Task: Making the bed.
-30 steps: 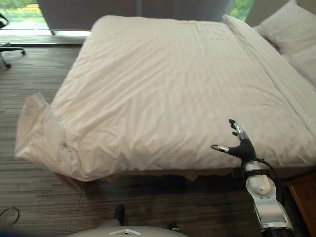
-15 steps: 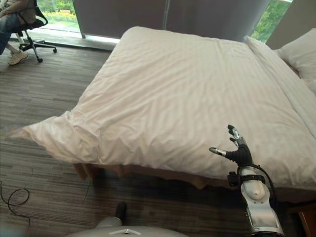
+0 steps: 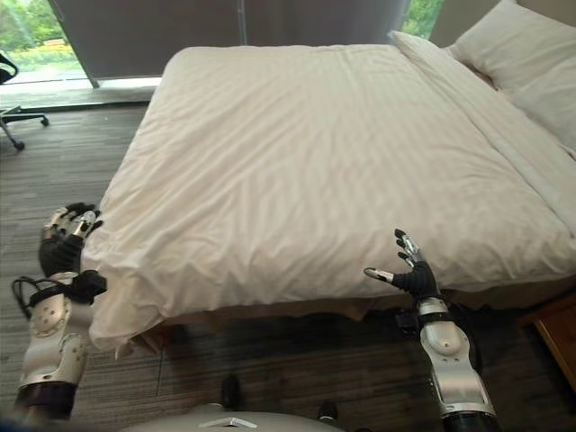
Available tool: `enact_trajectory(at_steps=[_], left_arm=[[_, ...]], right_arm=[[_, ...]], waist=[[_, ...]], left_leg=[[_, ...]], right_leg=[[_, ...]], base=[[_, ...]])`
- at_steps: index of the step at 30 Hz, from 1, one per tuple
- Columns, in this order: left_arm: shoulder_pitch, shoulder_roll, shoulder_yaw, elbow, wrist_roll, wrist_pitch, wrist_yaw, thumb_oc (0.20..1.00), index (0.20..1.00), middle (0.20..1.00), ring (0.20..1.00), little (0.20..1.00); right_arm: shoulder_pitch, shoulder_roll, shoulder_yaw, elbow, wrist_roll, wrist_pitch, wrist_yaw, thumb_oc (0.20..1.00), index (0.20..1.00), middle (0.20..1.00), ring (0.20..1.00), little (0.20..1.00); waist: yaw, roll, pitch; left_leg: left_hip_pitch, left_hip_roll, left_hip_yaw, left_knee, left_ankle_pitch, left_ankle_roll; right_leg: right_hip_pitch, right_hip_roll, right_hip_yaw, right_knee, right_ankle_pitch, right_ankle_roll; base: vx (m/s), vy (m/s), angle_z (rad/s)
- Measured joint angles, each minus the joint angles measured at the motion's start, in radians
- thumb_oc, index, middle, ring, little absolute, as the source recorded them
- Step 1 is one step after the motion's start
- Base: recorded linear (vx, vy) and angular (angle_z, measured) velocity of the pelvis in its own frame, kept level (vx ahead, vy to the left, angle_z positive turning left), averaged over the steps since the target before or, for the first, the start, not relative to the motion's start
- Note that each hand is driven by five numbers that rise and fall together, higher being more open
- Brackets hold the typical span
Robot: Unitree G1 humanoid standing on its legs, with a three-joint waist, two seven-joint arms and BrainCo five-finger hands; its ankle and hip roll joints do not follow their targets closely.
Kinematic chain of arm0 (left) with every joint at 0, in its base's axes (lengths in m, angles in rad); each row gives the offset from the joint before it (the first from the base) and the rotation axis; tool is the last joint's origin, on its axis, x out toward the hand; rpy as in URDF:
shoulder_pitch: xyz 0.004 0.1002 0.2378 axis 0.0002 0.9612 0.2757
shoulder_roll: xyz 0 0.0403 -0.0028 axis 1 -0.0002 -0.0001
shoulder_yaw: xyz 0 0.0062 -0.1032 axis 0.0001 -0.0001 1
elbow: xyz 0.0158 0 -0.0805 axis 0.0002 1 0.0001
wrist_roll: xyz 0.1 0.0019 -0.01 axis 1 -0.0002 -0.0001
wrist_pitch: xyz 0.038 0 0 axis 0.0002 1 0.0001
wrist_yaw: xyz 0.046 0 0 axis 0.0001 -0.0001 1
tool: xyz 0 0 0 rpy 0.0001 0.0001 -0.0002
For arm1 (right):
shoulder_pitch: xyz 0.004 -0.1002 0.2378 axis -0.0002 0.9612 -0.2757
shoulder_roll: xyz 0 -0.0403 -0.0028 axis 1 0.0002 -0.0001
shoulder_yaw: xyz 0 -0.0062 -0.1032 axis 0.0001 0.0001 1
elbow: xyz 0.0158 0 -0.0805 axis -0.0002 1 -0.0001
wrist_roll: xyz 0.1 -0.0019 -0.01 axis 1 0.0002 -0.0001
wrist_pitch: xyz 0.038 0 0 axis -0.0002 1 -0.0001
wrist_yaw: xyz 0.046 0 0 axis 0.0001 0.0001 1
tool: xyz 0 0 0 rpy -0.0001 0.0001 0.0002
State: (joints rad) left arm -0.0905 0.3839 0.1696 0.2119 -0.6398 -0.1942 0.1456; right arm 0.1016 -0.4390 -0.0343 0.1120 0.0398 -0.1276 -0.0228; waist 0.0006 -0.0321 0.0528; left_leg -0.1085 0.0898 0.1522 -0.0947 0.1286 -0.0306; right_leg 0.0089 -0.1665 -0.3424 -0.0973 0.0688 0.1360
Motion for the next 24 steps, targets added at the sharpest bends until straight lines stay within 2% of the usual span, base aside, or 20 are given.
enact_trajectory(at_steps=[2,6,12,14,16,19,21,24], left_arm=[[-0.077,0.002,-0.014,0.029,-0.091,-0.007,0.0,0.2,0.2,0.2,0.2,0.2],[-0.303,0.024,-0.054,0.13,-0.239,-0.028,-0.003,0.2,0.2,0.2,0.2,0.2],[-0.639,0.069,-0.115,0.314,-0.381,-0.066,-0.004,0.2,0.2,0.2,0.2,0.2],[-0.725,0.081,-0.142,0.362,-0.412,-0.069,-0.008,0.2,0.2,0.2,0.2,0.2],[-0.783,0.101,-0.157,0.406,-0.414,-0.067,-0.013,0.2,0.2,0.2,0.2,0.2],[-0.788,0.136,-0.165,0.493,-0.386,-0.065,-0.013,0.2,0.2,0.2,0.2,0.2],[-0.802,0.215,-0.208,0.623,-0.227,-0.061,-0.059,0.2,0.2,0.2,0.2,0.2],[-0.795,0.267,-0.197,0.624,-0.084,-0.046,-0.063,0.2,0.2,0.2,0.2,0.2]], right_arm=[[-0.041,0.007,0.035,0.021,0.003,-0.003,-0.017,1.0,1.0,1.0,1.0,1.0],[-0.148,0.011,0.081,0.072,0.01,-0.006,-0.06,1.0,1.0,1.0,1.0,1.0],[-0.306,0.041,0.167,0.159,0.021,-0.008,-0.122,1.0,1.0,1.0,1.0,1.0],[-0.353,0.059,0.215,0.171,0.022,-0.012,-0.143,1.0,1.0,1.0,1.0,1.0],[-0.39,0.065,0.24,0.172,0.027,-0.014,-0.146,1.0,1.0,1.0,1.0,1.0],[-0.41,0.066,0.244,0.171,0.029,-0.018,-0.147,1.0,1.0,1.0,1.0,1.0],[-0.422,0.063,0.241,0.172,0.032,-0.027,-0.149,1.0,1.0,1.0,1.0,1.0],[-0.413,0.063,0.237,0.167,0.038,-0.047,-0.15,1.0,1.0,1.0,1.0,1.0]], waist=[[-0.023,-0.019,0.012],[-0.033,-0.052,0.076],[-0.038,-0.102,0.234],[-0.053,-0.123,0.289],[-0.054,-0.143,0.336],[-0.055,-0.156,0.369],[-0.057,-0.157,0.378],[-0.054,-0.157,0.378]], left_leg=[[-0.024,0.003,0.006,0.001,0.006,0.007],[-0.078,0.008,0.025,0.001,0.016,0.005],[-0.155,0.013,0.017,0.001,0.049,0.004],[-0.185,0.013,0.002,0.001,0.059,0.005],[-0.202,0.017,0.0,0.002,0.066,0.007],[-0.209,0.018,0.0,0.001,0.065,0.006],[-0.21,0.025,0.0,0.001,0.061,0.001],[-0.207,0.037,0.0,0.001,0.055,-0.007]], right_leg=[[-0.034,0.01,0.015,0.0,0.01,-0.003],[-0.096,0.01,0.03,0.0,0.033,-0.002],[-0.172,0.017,0.03,0.0,0.066,-0.003],[-0.191,0.018,0.019,0.0,0.07,-0.004],[-0.207,0.023,0.018,0.0,0.077,-0.002],[-0.214,0.025,0.017,0.0,0.079,-0.003],[-0.215,0.031,0.013,0.0,0.079,-0.003],[-0.213,0.04,0.01,0.0,0.079,-0.003]], base=[[-0.19,0.027,-0.18],[-0.13,0.028,-0.15],[-0.11,0.024,0.01],[-0.08,0.035,0.15],[-0.02,0.005,0.04],[-0.02,0.023,-0.01],[0.0,0.035,-0.02],[0.01,-0.002,-0.03]])
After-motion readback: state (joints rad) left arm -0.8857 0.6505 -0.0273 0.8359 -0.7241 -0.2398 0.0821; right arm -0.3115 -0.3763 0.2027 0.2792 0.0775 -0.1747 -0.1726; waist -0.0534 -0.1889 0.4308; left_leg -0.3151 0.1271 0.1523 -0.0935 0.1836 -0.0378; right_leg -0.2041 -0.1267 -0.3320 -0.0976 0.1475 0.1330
